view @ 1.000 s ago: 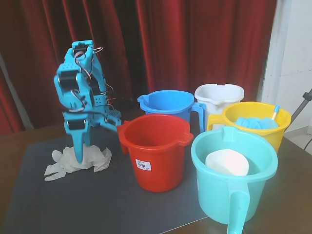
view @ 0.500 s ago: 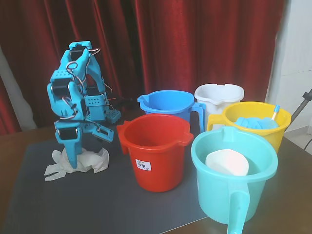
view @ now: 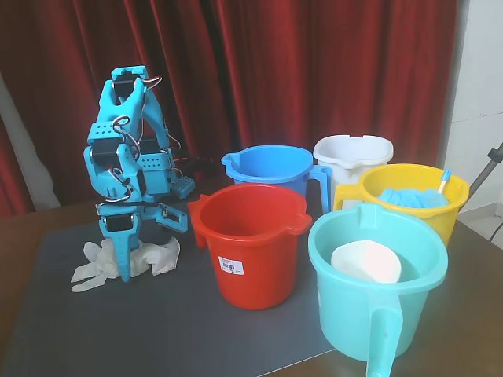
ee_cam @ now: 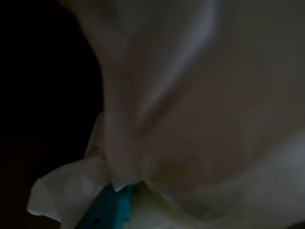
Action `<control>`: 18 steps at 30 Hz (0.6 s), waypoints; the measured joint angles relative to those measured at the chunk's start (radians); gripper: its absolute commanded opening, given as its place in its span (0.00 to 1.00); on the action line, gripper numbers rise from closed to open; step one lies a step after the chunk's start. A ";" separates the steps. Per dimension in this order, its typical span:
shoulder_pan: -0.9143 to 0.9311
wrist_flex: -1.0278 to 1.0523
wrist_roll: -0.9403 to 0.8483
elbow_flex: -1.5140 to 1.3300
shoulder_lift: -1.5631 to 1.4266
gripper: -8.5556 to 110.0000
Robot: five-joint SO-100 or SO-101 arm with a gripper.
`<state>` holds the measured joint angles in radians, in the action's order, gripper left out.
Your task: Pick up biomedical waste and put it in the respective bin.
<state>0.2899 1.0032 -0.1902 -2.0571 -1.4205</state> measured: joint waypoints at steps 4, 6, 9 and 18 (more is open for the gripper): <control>0.000 -0.029 0.051 -0.012 -0.002 0.22; 0.000 -0.061 0.029 -0.032 -0.011 0.14; 0.026 -0.121 -0.026 -0.071 -0.020 0.08; 0.067 -0.173 0.183 -0.084 -0.028 0.07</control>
<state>0.3574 0.8299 -0.0077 -2.1414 -1.4481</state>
